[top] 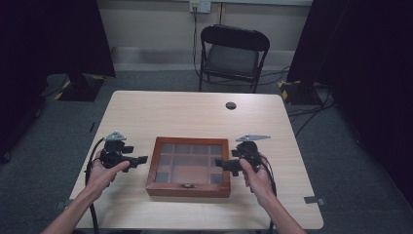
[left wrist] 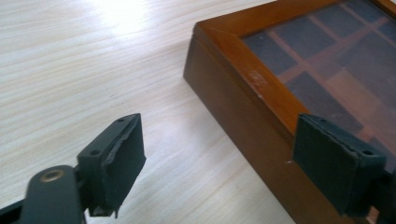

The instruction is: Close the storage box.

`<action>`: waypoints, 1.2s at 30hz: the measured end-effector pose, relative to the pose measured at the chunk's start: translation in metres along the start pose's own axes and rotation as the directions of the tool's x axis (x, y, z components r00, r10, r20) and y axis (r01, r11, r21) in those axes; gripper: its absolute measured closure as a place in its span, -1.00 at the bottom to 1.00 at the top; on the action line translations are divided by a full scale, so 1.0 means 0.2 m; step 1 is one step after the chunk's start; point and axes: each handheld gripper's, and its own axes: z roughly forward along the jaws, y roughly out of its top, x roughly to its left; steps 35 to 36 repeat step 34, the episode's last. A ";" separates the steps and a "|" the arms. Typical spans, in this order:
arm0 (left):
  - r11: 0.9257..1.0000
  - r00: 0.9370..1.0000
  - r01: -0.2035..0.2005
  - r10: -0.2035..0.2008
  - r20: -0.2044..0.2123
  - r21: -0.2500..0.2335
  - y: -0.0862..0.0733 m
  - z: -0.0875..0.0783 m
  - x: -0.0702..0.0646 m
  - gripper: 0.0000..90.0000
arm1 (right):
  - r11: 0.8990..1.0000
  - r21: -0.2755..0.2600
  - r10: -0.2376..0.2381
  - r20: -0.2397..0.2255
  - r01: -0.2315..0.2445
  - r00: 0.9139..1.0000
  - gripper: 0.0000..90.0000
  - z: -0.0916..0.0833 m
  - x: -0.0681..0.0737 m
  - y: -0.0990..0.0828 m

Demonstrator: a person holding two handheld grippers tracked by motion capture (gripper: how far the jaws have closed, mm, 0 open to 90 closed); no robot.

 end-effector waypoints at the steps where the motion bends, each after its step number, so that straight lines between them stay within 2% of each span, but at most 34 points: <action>1: 1.000 0.999 0.013 -0.013 -0.031 0.012 0.00 0.00 0.01 -0.61 | 1.000 0.002 0.008 0.014 -0.008 1.000 -0.65 -0.01 -0.02 -0.01; 2: 1.000 0.999 0.013 -0.013 -0.031 0.012 0.00 0.00 0.01 -0.59 | 1.000 0.002 0.008 0.014 -0.008 1.000 -0.65 -0.01 -0.02 -0.01; 3: 1.000 0.998 0.005 -0.003 -0.056 0.022 -0.01 -0.01 0.02 -0.59 | 1.000 0.011 0.027 0.028 -0.027 0.999 -0.66 -0.03 -0.05 -0.03; 4: 1.000 0.998 0.000 0.002 -0.066 0.024 -0.01 -0.02 0.02 -0.59 | 0.998 0.006 0.054 0.050 -0.054 0.997 -0.67 -0.05 -0.09 -0.05; 7: 0.999 0.997 -0.007 0.010 -0.075 0.039 -0.04 -0.05 0.05 -0.61 | 0.998 0.011 0.064 0.122 -0.066 0.990 -0.67 -0.09 -0.17 -0.08; 8: 0.999 0.996 0.005 -0.002 -0.084 0.043 -0.06 -0.06 0.07 -0.61 | 0.998 0.014 0.065 0.145 -0.068 0.987 -0.67 -0.10 -0.19 -0.10; 10: 0.996 0.992 0.036 -0.027 -0.122 0.077 -0.08 -0.06 0.10 -0.61 | 0.996 0.018 0.080 0.210 -0.086 0.974 -0.67 -0.11 -0.25 -0.14; 11: 0.993 0.989 0.051 -0.035 -0.142 0.109 -0.09 -0.05 0.11 -0.60 | 0.996 0.017 0.081 0.248 -0.088 0.965 -0.67 -0.12 -0.27 -0.17; 12: 0.990 0.987 0.058 -0.037 -0.154 0.132 -0.11 -0.04 0.13 -0.60 | 0.995 0.040 0.077 0.262 -0.091 0.962 -0.67 -0.12 -0.29 -0.19; 14: 0.989 0.984 0.055 -0.030 -0.176 0.138 -0.13 -0.02 0.15 -0.59 | 0.994 0.053 0.082 0.277 -0.100 0.957 -0.67 -0.12 -0.34 -0.22; 16: 0.986 0.981 0.051 -0.020 -0.194 0.157 -0.13 0.01 0.15 -0.60 | 0.987 0.071 0.117 0.314 -0.146 0.942 -0.67 -0.10 -0.38 -0.25; 18: 0.986 0.984 0.037 -0.008 -0.181 0.160 -0.14 0.03 0.15 -0.62 | 0.985 0.096 0.103 0.343 -0.145 0.933 -0.67 -0.07 -0.40 -0.26; 19: 0.986 0.981 0.034 -0.001 -0.193 0.166 -0.14 0.04 0.15 -0.65 | 0.984 0.101 0.099 0.356 -0.144 0.929 -0.67 -0.06 -0.41 -0.26; 20: 0.984 0.980 0.028 0.008 -0.199 0.178 -0.15 0.05 0.15 -0.64 | 0.985 0.112 0.087 0.354 -0.134 0.931 -0.66 -0.04 -0.41 -0.27; 22: 0.985 0.975 0.017 0.022 -0.221 0.173 -0.16 0.05 0.15 -0.66 | 0.985 0.119 0.073 0.375 -0.127 0.924 -0.67 -0.02 -0.41 -0.27; 23: 0.986 0.974 0.021 0.017 -0.228 0.167 -0.16 0.06 0.14 -0.66 | 0.984 0.124 0.074 0.372 -0.129 0.925 -0.69 -0.01 -0.41 -0.28; 24: 0.985 0.972 0.015 0.027 -0.234 0.173 -0.16 0.06 0.14 -0.66 | 0.985 0.122 0.071 0.380 -0.126 0.922 -0.75 0.00 -0.42 -0.29; 25: 0.987 0.970 0.016 0.024 -0.242 0.158 -0.17 0.07 0.13 -0.67 | 0.989 0.099 0.063 0.401 -0.112 0.914 -0.77 0.01 -0.42 -0.30; 26: 0.989 0.965 0.004 0.034 -0.260 0.147 -0.17 0.08 0.13 -0.69 | 0.993 0.072 0.057 0.422 -0.096 0.905 -0.79 0.02 -0.43 -0.31; 27: 0.991 0.965 0.003 0.032 -0.259 0.136 -0.18 0.08 0.13 -0.73 | 0.996 0.049 0.044 0.449 -0.074 0.893 -0.89 0.03 -0.43 -0.32; 28: 0.992 0.966 0.003 0.030 -0.258 0.124 -0.18 0.09 0.13 -0.79 | 0.998 0.023 0.041 0.449 -0.058 0.893 -1.00 0.04 -0.43 -0.34; 30: 0.996 0.964 0.001 0.024 -0.264 0.093 -0.20 0.10 0.13 -0.97 | 0.999 -0.010 0.043 0.452 -0.044 0.891 -1.00 0.06 -0.43 -0.36; 31: 0.996 0.964 -0.019 0.043 -0.264 0.090 -0.21 0.10 0.14 -1.00 | 0.999 -0.012 0.047 0.456 -0.046 0.889 -1.00 0.06 -0.43 -0.36; 33: 0.998 0.966 -0.021 0.036 -0.255 0.062 -0.22 0.10 0.14 -1.00 | 0.999 -0.015 0.052 0.461 -0.051 0.886 -1.00 0.06 -0.42 -0.36; 34: 0.998 0.966 -0.035 0.049 -0.252 0.061 -0.22 0.10 0.14 -1.00 | 0.999 -0.016 0.054 0.463 -0.052 0.885 -1.00 0.06 -0.42 -0.36; 36: 0.998 0.966 -0.035 0.049 -0.252 0.061 -0.22 0.10 0.14 -1.00 | 0.999 -0.016 0.054 0.463 -0.052 0.885 -1.00 0.06 -0.42 -0.36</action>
